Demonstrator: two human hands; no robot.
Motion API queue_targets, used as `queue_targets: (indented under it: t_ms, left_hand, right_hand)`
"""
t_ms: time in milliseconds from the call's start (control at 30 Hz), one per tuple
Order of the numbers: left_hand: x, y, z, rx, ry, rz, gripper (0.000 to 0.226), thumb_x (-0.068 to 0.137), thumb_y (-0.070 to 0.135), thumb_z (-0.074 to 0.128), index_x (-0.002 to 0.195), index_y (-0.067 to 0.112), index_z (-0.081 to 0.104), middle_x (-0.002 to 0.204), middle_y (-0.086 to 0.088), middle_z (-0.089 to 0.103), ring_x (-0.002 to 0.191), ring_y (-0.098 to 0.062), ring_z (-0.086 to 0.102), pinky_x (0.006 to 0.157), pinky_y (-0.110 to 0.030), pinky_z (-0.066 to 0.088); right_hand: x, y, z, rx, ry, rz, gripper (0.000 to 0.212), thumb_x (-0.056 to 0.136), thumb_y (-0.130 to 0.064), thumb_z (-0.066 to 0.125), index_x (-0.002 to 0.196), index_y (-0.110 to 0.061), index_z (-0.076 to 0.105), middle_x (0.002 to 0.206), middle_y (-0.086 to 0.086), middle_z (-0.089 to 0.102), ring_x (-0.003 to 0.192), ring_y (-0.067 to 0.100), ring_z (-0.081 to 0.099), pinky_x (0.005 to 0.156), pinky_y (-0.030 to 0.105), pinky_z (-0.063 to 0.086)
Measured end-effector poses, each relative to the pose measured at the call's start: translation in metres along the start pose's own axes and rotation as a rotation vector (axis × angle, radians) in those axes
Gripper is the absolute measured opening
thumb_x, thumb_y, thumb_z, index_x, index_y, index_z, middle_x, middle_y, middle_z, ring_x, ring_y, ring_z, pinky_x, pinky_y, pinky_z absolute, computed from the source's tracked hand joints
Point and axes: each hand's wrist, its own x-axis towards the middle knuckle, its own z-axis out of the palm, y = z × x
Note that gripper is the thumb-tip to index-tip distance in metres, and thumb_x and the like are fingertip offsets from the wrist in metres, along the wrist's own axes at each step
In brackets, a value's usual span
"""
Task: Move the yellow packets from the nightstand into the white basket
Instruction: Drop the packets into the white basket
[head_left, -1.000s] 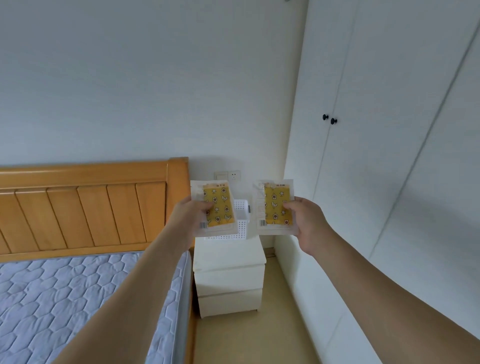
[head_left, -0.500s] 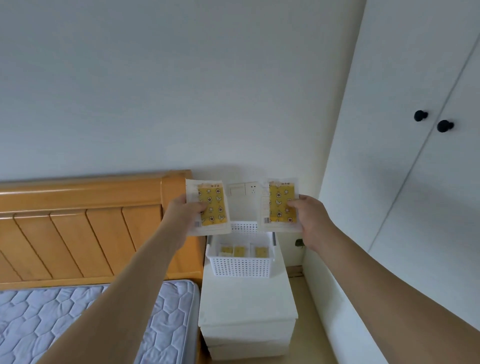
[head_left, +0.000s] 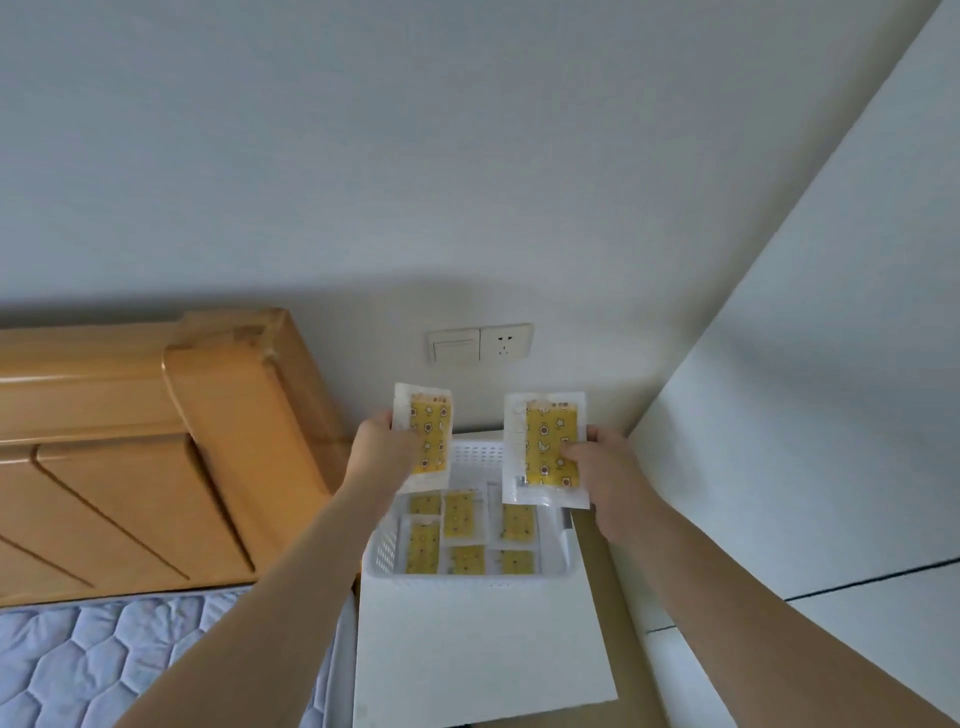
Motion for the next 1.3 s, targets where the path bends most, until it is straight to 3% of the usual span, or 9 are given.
queue_targets:
  t_ms: [133,400,467,567,700,833,1067,1200,1300]
  left_hand:
    - [0.040,-0.042,0.042,0.289,-0.041,-0.021,0.021,0.087,0.002,0.047,0.084,0.021,0.056,0.080,-0.005,0.064,0.067,-0.017,0.060,0.055,-0.025,0.047]
    - [0.096,-0.135,0.098,0.465,0.026,-0.166,0.050,0.092,0.003,0.038,0.141,0.014,0.037,0.080,0.003,0.055,0.068,-0.015,0.057,0.049,-0.027,0.040]
    - [0.108,-0.150,0.105,0.430,0.058,-0.220,0.054,0.090,0.002,0.037,0.141,0.016,0.036,0.098,-0.005,0.060,0.080,-0.022,0.061,0.062,-0.034,0.051]
    - [0.119,-0.162,0.110,0.422,0.093,-0.257,0.059,0.092,0.002,0.040,0.148,0.018,0.031,0.137,-0.010,0.051,0.105,-0.026,0.057,0.079,-0.031,0.050]
    - [0.129,-0.167,0.119,0.364,0.050,-0.251,0.068,0.091,-0.005,0.042,0.152,0.021,0.026,0.118,-0.006,0.054,0.079,-0.015,0.059,0.050,-0.015,0.040]
    - [0.142,-0.188,0.123,0.313,0.034,-0.260,0.071,0.088,-0.006,0.043,0.151,0.024,0.027,0.123,-0.010,0.056,0.066,-0.013,0.057,0.034,-0.016,0.035]
    - [0.140,-0.186,0.123,0.397,0.096,-0.141,0.073,0.089,-0.006,0.046,0.152,0.021,0.022,0.106,0.000,0.054,0.076,-0.009,0.053,0.052,-0.022,0.043]
    - [0.134,-0.201,0.129,0.695,0.042,0.123,0.075,0.083,-0.009,0.050,0.147,0.020,0.026,0.143,-0.004,0.034,0.123,-0.024,0.046,0.091,-0.038,0.054]
    - [0.130,-0.208,0.132,0.832,-0.120,0.172,0.057,0.086,-0.002,0.050,0.137,0.022,0.042,0.147,0.001,0.025,0.126,-0.023,0.042,0.097,-0.039,0.051]
  right_hand:
    - [0.050,0.036,0.013,-0.079,-0.022,0.091,0.020,0.091,0.003,0.051,0.097,-0.015,0.059,0.100,0.008,0.067,0.097,0.030,0.065,0.085,0.043,0.053]
    - [0.125,0.112,0.048,-0.225,-0.090,0.241,0.026,0.093,0.002,0.047,0.083,-0.019,0.059,0.086,0.004,0.064,0.081,0.027,0.060,0.073,0.040,0.053]
    - [0.137,0.126,0.055,-0.233,-0.107,0.263,0.022,0.093,0.003,0.047,0.092,-0.015,0.060,0.090,0.006,0.065,0.080,0.024,0.058,0.066,0.033,0.049]
    - [0.148,0.141,0.065,-0.267,-0.134,0.305,0.020,0.093,0.000,0.047,0.101,-0.013,0.060,0.107,0.013,0.066,0.104,0.032,0.062,0.089,0.043,0.051]
    - [0.158,0.152,0.070,-0.278,-0.148,0.351,0.022,0.094,-0.001,0.046,0.096,-0.018,0.059,0.109,0.010,0.065,0.107,0.026,0.059,0.093,0.040,0.048]
    - [0.166,0.158,0.073,-0.253,-0.148,0.358,0.023,0.094,-0.003,0.047,0.095,-0.023,0.059,0.099,0.005,0.067,0.086,0.019,0.063,0.069,0.027,0.049]
    - [0.169,0.162,0.073,-0.242,-0.150,0.363,0.026,0.094,-0.001,0.046,0.095,-0.023,0.059,0.094,-0.001,0.067,0.081,0.015,0.061,0.067,0.028,0.049]
    - [0.170,0.165,0.070,-0.238,-0.136,0.372,0.029,0.095,0.001,0.046,0.093,-0.023,0.061,0.090,-0.003,0.067,0.079,0.015,0.062,0.071,0.031,0.052]
    - [0.172,0.169,0.068,-0.244,-0.130,0.379,0.028,0.095,0.001,0.046,0.096,-0.022,0.062,0.093,-0.002,0.068,0.081,0.015,0.062,0.069,0.031,0.051]
